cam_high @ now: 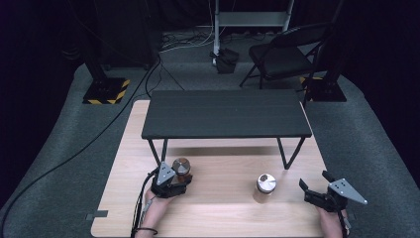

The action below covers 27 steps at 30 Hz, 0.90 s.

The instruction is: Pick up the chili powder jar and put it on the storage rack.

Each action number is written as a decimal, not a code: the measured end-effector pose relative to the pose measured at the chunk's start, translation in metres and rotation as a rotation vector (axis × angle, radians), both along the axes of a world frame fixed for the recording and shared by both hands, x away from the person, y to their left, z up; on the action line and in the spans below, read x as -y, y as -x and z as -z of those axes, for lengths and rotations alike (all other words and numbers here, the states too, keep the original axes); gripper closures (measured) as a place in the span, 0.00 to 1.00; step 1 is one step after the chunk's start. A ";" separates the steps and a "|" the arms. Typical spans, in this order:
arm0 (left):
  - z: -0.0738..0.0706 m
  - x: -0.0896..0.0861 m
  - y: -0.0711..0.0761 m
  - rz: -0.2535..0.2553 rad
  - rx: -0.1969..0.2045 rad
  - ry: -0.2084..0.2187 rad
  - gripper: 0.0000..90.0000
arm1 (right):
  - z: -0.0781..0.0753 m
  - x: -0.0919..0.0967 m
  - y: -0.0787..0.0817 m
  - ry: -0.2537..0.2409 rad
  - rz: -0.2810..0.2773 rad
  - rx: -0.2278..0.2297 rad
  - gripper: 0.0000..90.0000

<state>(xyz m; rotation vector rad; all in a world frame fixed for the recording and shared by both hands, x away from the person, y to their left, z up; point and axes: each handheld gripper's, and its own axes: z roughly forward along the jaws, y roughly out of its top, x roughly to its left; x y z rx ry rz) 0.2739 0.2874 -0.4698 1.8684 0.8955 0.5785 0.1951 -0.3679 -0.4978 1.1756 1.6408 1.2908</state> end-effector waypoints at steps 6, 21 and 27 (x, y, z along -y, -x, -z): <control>-0.006 -0.001 0.003 0.015 0.015 0.017 0.35 | 0.000 0.000 0.000 0.001 -0.002 -0.001 0.04; -0.023 -0.006 0.009 0.038 0.035 0.049 0.35 | 0.000 0.000 -0.001 0.002 -0.002 -0.002 0.04; -0.032 -0.005 0.011 0.057 0.046 0.052 0.35 | 0.000 0.000 0.000 0.002 -0.003 -0.001 0.04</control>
